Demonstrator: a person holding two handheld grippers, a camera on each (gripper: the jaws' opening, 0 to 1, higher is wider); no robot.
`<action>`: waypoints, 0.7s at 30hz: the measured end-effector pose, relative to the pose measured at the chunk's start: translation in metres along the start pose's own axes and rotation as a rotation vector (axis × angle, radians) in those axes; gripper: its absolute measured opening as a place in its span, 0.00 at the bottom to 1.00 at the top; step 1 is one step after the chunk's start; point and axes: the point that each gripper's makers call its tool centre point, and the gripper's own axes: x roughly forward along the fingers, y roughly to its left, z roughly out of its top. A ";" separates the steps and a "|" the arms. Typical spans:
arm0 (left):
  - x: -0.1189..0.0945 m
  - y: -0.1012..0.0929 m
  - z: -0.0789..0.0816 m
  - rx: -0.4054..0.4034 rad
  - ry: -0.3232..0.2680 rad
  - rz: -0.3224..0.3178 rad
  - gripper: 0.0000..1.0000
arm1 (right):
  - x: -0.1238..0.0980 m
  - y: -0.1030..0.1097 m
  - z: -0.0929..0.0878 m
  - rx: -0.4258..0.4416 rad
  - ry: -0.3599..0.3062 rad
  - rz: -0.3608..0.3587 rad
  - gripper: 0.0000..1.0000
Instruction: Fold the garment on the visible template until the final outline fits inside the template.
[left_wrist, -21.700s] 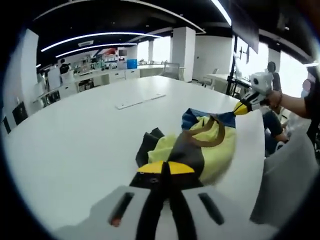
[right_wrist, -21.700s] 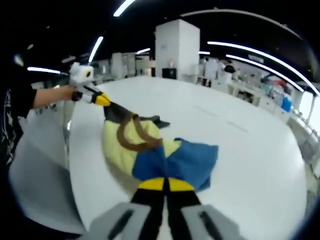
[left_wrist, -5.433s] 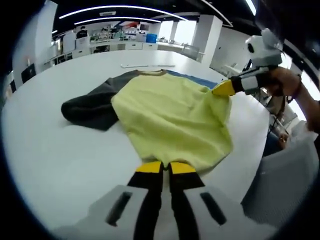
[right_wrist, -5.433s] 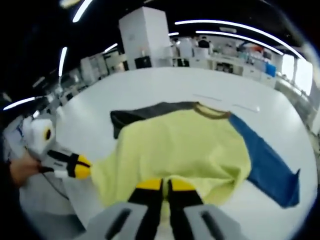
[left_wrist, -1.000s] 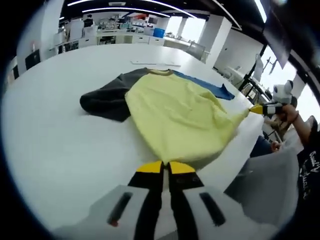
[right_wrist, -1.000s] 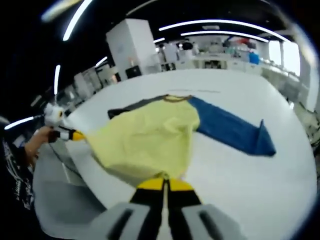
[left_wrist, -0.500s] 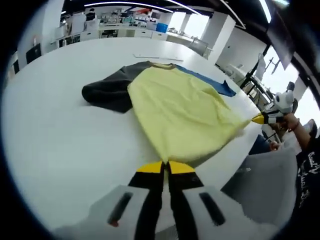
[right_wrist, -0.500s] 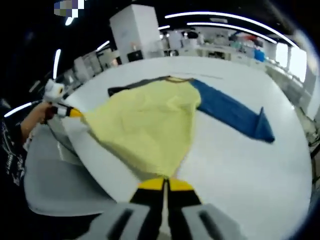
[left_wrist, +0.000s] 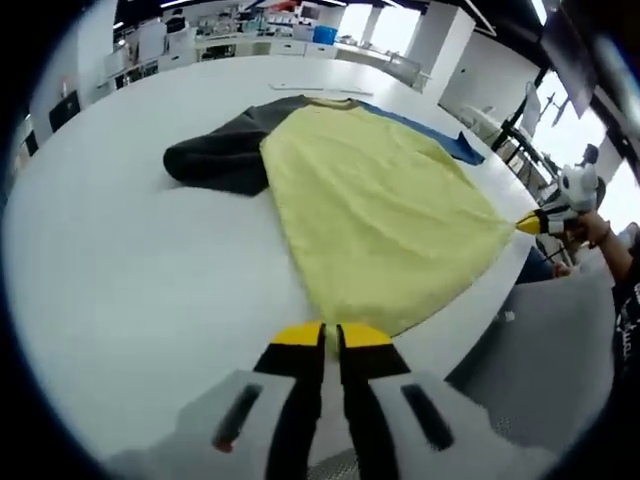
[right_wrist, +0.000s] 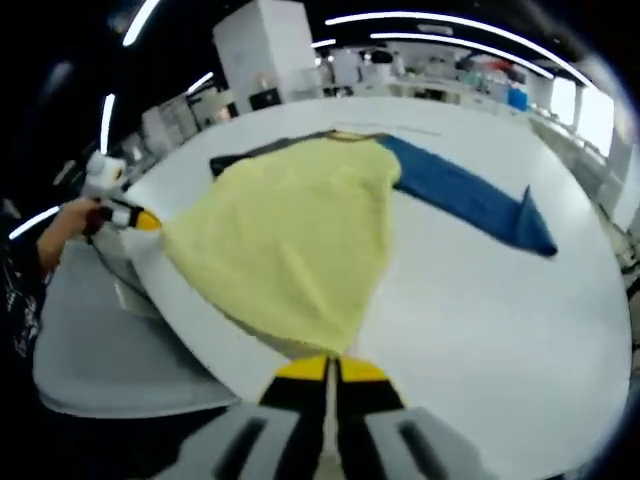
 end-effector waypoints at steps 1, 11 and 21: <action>0.000 0.001 -0.001 0.003 0.000 0.001 0.07 | -0.001 -0.001 0.001 0.013 -0.005 -0.003 0.00; 0.007 -0.002 -0.002 0.016 -0.005 0.011 0.18 | 0.004 -0.006 0.012 0.135 -0.045 -0.065 0.15; 0.015 0.003 -0.017 -0.017 0.033 0.043 0.12 | 0.017 -0.008 0.003 0.198 -0.021 -0.155 0.12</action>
